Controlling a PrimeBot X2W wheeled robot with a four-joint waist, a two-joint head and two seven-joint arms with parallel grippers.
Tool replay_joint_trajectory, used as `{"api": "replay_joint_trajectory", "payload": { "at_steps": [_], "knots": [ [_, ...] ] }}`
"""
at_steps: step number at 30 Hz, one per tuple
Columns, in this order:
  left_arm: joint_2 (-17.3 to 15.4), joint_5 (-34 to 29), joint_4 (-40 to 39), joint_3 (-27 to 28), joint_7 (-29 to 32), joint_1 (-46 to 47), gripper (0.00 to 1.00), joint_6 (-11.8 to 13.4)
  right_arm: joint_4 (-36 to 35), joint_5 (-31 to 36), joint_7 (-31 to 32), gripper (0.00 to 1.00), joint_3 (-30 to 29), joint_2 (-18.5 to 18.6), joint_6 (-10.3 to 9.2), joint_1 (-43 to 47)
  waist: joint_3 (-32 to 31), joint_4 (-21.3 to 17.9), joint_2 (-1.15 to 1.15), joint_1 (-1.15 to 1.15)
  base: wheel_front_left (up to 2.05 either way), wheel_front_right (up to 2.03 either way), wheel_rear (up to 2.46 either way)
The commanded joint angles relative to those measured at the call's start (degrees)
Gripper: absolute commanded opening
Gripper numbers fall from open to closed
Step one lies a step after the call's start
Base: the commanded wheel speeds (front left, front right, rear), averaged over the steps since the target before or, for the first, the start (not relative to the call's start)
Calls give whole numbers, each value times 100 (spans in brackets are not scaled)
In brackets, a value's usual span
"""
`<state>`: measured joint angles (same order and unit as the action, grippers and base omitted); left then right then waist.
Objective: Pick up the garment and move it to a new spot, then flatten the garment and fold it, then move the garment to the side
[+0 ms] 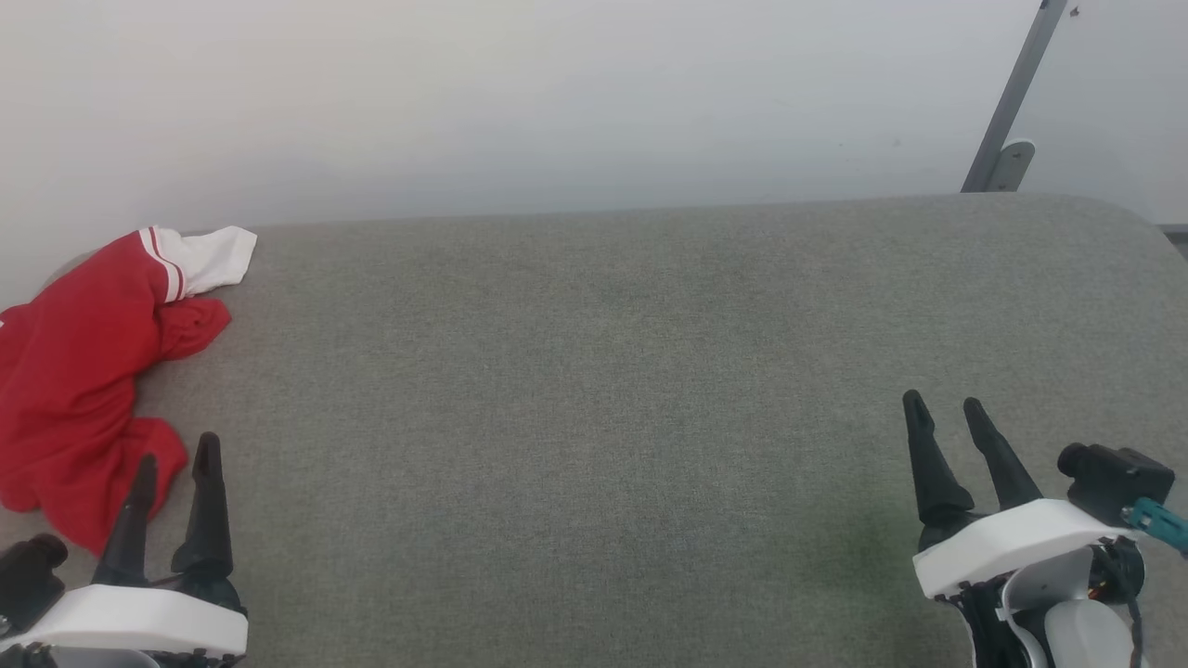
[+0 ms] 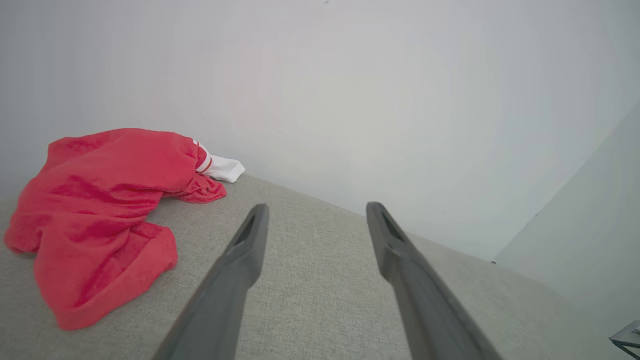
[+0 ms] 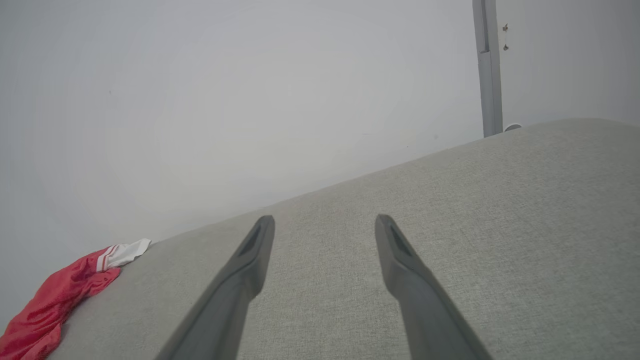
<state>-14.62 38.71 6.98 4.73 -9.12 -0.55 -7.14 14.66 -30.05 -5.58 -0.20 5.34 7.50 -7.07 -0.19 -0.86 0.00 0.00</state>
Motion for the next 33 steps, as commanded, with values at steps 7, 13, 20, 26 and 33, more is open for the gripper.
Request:
{"api": "replay_joint_trajectory", "payload": {
  "at_steps": [7, 13, 20, 26, 33],
  "knots": [
    [-213, -364, -197, -119, -128, -80, 100, -37, -106, 456, -130, 100, 79, 56, -2, -120, 1, -6, 0, 0, 0, 0, 0],
    [-343, -619, -288, -180, -226, -160, 100, -35, -144, 834, -209, 100, 107, 80, -2, -123, 3, -20, 0, 0, 0, 0, 0],
    [-485, -797, -363, -276, -310, -192, 100, -34, -190, 1227, -264, 100, 83, 67, -2, -117, 6, -31, 0, 0, 0, 0, 0],
    [-580, -962, -396, -340, -374, -239, 100, -35, -229, 1543, -323, 100, 57, 74, -2, -97, 5, -35, 0, 0, 0, 0, 0],
    [-668, -1133, -435, -374, -463, -281, 100, -37, -286, 1900, -377, 100, 30, 34, -2, -45, 8, -41, 0, 0, 0, 0, 0]
  ]
}}
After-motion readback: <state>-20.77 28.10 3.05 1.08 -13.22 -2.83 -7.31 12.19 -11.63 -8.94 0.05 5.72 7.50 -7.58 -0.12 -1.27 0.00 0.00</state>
